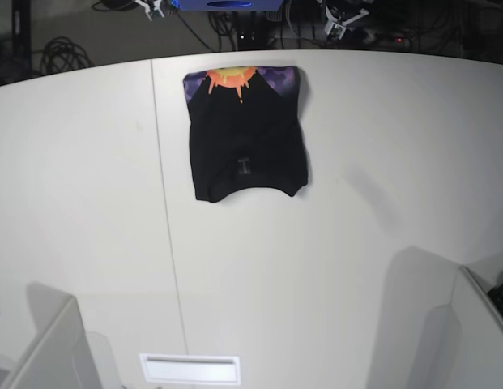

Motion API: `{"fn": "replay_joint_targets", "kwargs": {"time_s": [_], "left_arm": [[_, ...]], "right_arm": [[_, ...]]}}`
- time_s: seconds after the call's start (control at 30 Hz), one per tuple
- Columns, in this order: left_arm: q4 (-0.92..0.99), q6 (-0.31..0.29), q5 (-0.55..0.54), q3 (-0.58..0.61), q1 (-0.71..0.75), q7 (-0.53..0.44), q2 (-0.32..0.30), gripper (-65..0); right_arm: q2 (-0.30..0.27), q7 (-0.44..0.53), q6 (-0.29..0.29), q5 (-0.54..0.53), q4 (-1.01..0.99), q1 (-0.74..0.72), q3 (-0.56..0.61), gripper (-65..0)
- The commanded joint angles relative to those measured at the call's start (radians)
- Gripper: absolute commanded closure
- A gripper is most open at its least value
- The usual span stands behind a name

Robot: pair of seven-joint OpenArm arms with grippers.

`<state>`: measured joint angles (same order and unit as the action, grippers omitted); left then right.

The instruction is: Fold the T-shirt properly

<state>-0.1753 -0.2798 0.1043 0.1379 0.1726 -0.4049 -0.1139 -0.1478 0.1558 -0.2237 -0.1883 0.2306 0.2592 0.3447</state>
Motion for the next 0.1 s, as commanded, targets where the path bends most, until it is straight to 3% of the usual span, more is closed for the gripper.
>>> {"fn": "replay_joint_targets", "kwargs": {"time_s": [0.0,0.07], "left_arm": [[-0.011,-0.003,0.002,-0.002,0.018,-0.010,-0.005,0.0],[-0.013,-0.003,0.004,-0.002,0.018,-0.010,-0.005,0.0]], "right_arm": [[-0.002,0.001,-0.001,-0.004,0.000,0.005,-0.002,0.0],[0.010,0.001,-0.001,-0.004,-0.001,0.004,0.000,0.0]]}}
